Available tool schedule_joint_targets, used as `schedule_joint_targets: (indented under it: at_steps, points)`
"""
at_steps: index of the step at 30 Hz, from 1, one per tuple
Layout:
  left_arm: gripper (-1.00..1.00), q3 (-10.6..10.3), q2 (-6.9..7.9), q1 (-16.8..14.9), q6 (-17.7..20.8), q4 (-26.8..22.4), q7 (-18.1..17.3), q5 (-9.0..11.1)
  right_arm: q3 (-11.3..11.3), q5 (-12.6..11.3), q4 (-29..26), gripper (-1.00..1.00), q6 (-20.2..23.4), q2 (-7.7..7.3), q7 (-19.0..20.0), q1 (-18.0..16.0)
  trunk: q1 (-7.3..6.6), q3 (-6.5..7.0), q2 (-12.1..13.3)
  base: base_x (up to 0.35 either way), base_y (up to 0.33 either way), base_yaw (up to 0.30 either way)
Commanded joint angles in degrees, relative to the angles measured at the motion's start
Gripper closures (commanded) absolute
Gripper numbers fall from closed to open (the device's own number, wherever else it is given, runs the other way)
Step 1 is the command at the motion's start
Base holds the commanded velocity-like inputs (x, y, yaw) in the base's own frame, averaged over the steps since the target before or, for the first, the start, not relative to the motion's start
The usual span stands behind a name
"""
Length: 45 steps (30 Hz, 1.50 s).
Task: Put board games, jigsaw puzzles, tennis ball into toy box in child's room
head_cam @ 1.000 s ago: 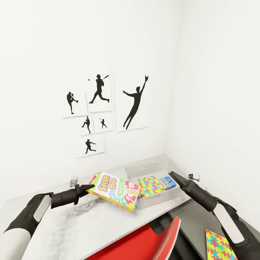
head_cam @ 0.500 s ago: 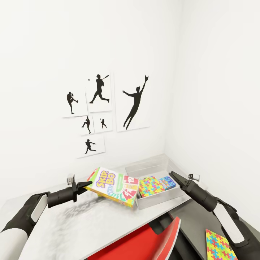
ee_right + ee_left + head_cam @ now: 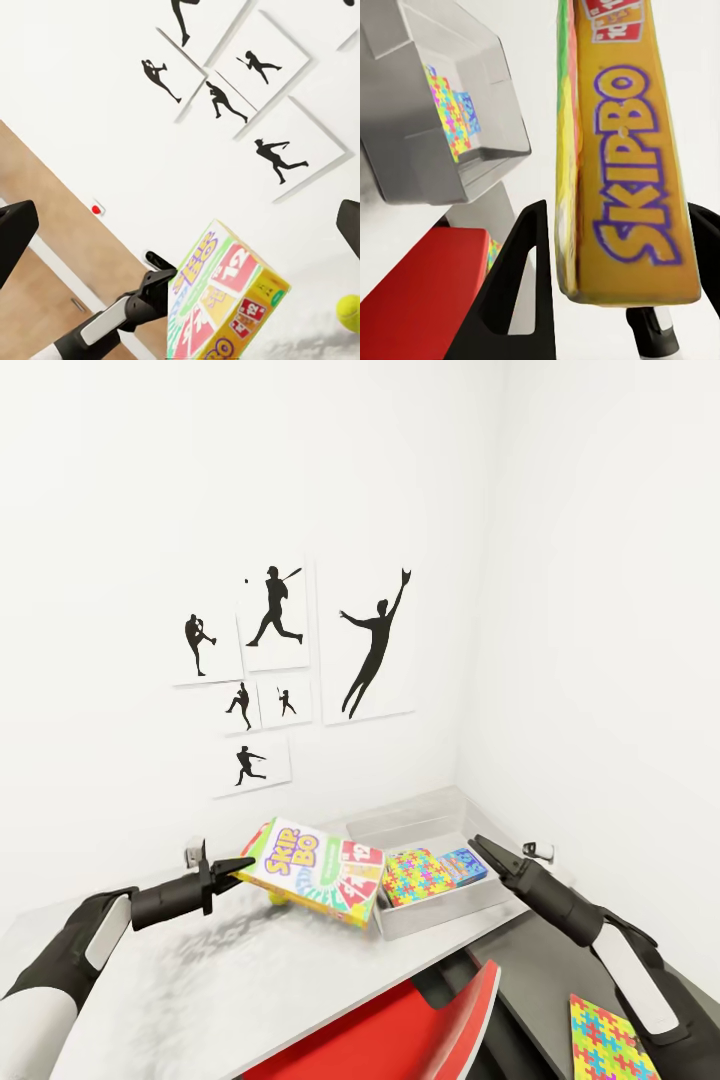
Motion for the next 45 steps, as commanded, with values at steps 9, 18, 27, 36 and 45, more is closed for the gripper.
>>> schedule_joint_targets:
  at_steps: [9,18,27,36,45]
  points:
    - [1.0,0.2,-0.05,-1.7,1.4,0.0,0.0,0.3,-0.5,-0.4,0.2,-1.0,0.5,-0.35,0.1,0.0,0.02,-0.03,0.0,0.0,0.0,0.0]
    - [1.0,0.3,-0.55,-6.5,1.5,0.0,0.3,0.7,-2.0,-0.4,0.4,-1.0,0.4,-0.41,0.2,0.0,0.02,-0.03,0.0,0.0,0.0,0.0]
    - [1.0,0.3,-2.3,-11.0,1.5,0.1,2.6,0.8,-3.3,-0.4,0.7,-1.0,0.3,-0.52,0.2,0.0,0.02,-0.03,0.0,0.0,0.0,0.0]
    - [1.0,0.4,-7.08,-13.7,1.3,0.2,8.1,1.7,-4.9,-0.4,1.5,-1.0,0.4,-0.69,0.2,0.0,0.02,-0.03,0.0,0.0,0.0,0.0]
    - [1.0,1.5,-11.56,-14.4,0.2,0.2,15.1,3.9,-5.0,-0.4,1.2,-1.0,0.6,-0.79,1.3,0.1,0.02,-0.03,0.0,0.0,0.0,0.0]
